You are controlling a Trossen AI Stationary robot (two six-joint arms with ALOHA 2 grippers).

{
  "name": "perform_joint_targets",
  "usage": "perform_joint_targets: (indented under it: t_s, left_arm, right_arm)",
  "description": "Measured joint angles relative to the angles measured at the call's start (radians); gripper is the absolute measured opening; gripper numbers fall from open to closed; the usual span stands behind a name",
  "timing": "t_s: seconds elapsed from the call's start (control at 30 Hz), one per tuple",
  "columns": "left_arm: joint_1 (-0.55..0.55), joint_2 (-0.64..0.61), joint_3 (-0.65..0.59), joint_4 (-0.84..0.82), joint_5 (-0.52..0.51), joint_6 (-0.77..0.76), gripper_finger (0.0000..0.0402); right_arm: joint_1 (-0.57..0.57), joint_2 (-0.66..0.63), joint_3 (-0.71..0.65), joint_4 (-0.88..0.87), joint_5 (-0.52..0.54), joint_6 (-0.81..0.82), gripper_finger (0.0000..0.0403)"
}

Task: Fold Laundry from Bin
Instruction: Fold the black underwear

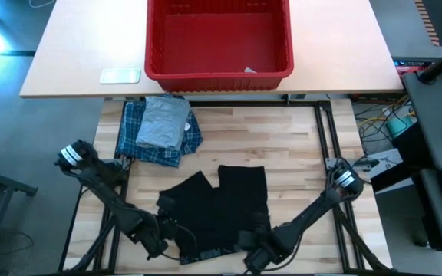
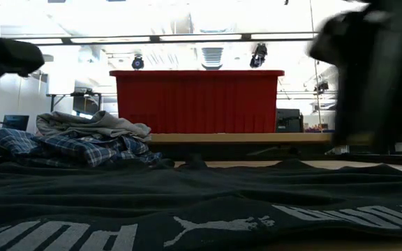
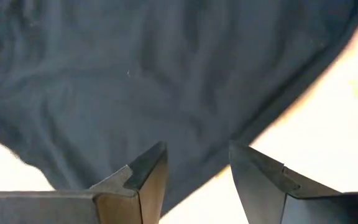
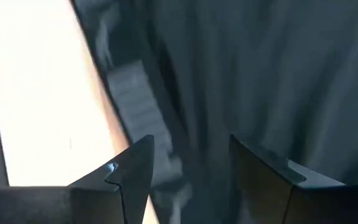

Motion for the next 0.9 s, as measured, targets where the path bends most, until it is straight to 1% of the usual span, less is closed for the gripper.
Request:
perform_joint_targets:
  t_s: [0.07,0.2,0.33,0.43,0.5,0.6,0.67,0.73,0.77,0.8,0.87,0.9]
  left_arm:
    - [-0.002,-0.013,0.003,-0.04,0.008,0.001,0.0157]
    - [-0.002,-0.046,0.006,-0.088,0.026,-0.009,0.0157]
    - [-0.002,-0.08,0.007,-0.086,0.026,-0.018,0.0157]
    - [-0.002,-0.089,0.007,-0.085,0.024,-0.037,0.0157]
    - [-0.002,-0.089,0.007,-0.085,0.022,-0.067,0.0157]
    - [-0.002,-0.088,0.004,-0.086,0.021,-0.129,0.0157]
    - [-0.002,-0.085,0.004,-0.086,0.021,-0.169,0.0157]
    - [-0.002,-0.082,0.004,-0.085,0.019,-0.196,0.0157]
    - [-0.002,-0.08,0.004,-0.085,0.019,-0.2,0.0157]
    - [-0.002,-0.08,0.005,-0.086,0.019,-0.204,0.0157]
    - [-0.002,-0.081,0.005,-0.084,0.019,-0.214,0.0157]
    - [-0.001,-0.081,0.005,-0.085,0.019,-0.219,0.0157]
  right_arm:
    - [0.007,-0.024,-0.027,-0.053,-0.034,0.026,0.0203]
    - [-0.004,-0.111,-0.1,-0.13,-0.04,0.017,0.0203]
    - [-0.078,-0.234,-0.213,-0.133,-0.052,-0.077,0.0204]
    - [-0.155,-0.299,-0.292,-0.119,-0.13,-0.202,0.0213]
    - [-0.199,-0.31,-0.337,-0.092,-0.176,-0.29,0.0228]
    - [-0.243,-0.308,-0.37,-0.064,-0.203,-0.406,0.0267]
    - [-0.262,-0.299,-0.378,-0.058,-0.193,-0.435,0.0298]
    - [-0.28,-0.274,-0.381,-0.067,-0.155,-0.467,0.0327]
    - [-0.292,-0.262,-0.379,-0.075,-0.168,-0.509,0.0337]
    - [-0.301,-0.249,-0.372,-0.082,-0.208,-0.546,0.0344]
    - [-0.312,-0.239,-0.351,-0.072,-0.272,-0.559,0.035]
    - [-0.313,-0.238,-0.339,-0.065,-0.286,-0.563,0.0351]
